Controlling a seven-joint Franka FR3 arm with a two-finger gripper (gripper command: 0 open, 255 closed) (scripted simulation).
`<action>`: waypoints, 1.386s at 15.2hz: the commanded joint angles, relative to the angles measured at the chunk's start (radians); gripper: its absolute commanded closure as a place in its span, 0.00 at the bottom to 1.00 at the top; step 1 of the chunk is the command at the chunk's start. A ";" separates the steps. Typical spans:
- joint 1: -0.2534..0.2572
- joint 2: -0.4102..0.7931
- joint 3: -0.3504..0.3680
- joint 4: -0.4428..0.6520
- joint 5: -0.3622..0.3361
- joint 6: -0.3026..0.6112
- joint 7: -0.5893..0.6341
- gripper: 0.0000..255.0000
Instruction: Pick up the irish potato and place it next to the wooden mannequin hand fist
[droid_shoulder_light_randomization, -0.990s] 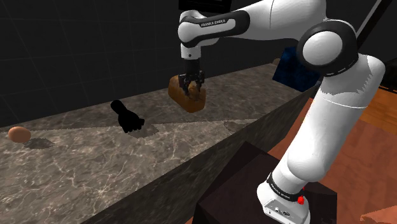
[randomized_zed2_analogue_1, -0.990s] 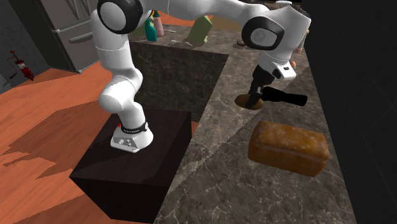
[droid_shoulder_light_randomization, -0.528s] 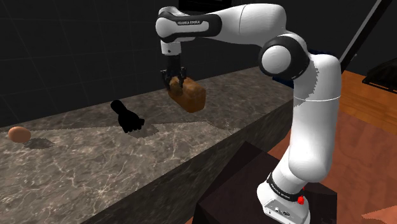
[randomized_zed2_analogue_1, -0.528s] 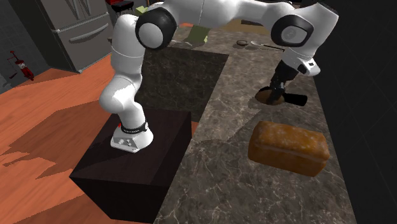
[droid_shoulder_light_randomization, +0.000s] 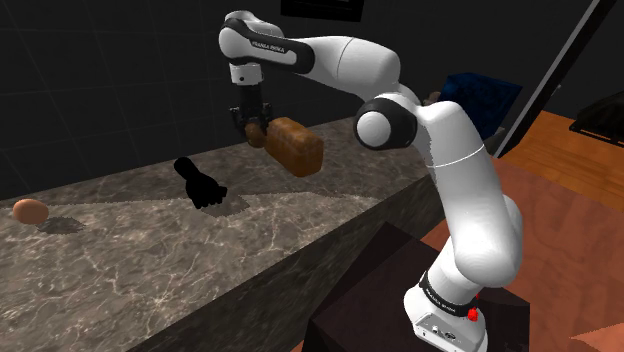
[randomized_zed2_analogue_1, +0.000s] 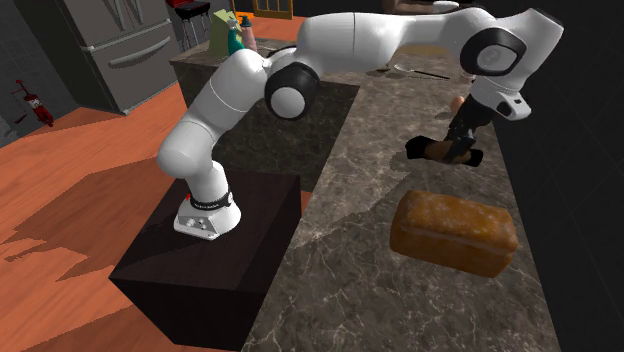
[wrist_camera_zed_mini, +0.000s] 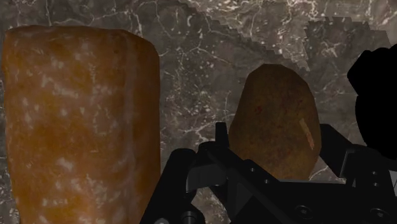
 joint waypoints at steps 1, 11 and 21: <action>0.001 -0.008 0.000 -0.040 0.000 0.033 0.000 1.00; -0.001 -0.041 -0.001 -0.232 0.001 0.191 -0.008 1.00; -0.001 -0.028 -0.002 -0.344 0.001 0.317 -0.014 1.00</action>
